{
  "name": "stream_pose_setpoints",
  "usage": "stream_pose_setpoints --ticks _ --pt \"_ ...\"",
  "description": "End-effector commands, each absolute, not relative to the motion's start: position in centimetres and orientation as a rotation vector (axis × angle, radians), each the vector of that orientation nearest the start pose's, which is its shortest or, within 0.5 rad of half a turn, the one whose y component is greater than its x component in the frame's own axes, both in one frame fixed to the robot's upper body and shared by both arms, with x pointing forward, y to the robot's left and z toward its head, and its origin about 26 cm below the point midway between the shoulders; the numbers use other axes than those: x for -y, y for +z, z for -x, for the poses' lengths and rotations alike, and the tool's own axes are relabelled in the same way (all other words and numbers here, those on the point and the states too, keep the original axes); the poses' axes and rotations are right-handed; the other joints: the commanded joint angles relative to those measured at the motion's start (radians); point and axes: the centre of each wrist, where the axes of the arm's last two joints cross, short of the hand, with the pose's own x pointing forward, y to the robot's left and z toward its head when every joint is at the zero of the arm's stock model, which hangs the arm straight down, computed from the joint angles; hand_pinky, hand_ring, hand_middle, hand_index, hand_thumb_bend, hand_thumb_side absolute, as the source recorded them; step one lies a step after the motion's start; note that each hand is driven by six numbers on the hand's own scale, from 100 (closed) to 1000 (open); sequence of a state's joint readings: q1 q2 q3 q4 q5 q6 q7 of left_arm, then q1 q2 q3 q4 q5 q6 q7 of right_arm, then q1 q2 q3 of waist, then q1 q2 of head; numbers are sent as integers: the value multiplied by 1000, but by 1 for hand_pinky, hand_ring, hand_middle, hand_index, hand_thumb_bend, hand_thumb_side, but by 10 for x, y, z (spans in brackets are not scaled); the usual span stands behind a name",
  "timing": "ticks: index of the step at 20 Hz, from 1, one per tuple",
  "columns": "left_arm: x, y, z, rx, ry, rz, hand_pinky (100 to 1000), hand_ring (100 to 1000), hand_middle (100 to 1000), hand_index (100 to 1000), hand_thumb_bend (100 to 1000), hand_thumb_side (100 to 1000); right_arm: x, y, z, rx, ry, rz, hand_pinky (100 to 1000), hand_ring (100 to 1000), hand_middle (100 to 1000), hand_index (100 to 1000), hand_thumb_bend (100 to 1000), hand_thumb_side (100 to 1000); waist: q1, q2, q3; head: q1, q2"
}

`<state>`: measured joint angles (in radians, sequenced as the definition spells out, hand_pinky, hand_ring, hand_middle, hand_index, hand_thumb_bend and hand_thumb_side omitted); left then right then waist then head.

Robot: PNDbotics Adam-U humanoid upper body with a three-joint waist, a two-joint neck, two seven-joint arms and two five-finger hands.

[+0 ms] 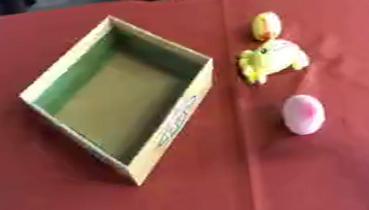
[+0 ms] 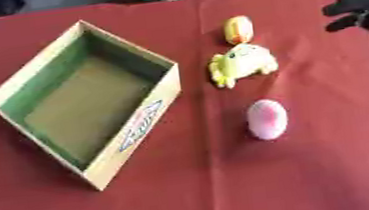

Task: Pick up objects on the table and place them in the box.

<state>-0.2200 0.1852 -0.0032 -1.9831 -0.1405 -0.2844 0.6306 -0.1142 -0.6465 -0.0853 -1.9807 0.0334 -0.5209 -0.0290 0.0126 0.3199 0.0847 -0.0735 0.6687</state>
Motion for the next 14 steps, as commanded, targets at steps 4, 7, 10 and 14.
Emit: stream_pose_setpoints --ticks 4,7,10,14 --pt "-247 171 -293 2533 411 -439 726 584 666 797 100 934 342 204 -274 -3346 -1096 -575 681 800 718 859 100 1000 0 -14 -3 -7 3" --pt "-247 171 -293 2533 411 -438 726 584 667 798 100 935 342 204 -274 -3344 -1100 -577 681 800 718 859 100 1000 -1 -9 -3 -8 0" --pt "-247 171 -293 2532 411 -437 727 584 667 798 100 935 342 205 -274 -3331 -1123 -585 680 802 722 863 100 1000 -1 -6 -3 -9 0" --pt "-247 171 -293 2531 409 -436 727 584 667 798 100 935 344 212 -275 -3225 -1281 -705 670 796 710 874 100 1000 -3 -7 -4 -11 1"
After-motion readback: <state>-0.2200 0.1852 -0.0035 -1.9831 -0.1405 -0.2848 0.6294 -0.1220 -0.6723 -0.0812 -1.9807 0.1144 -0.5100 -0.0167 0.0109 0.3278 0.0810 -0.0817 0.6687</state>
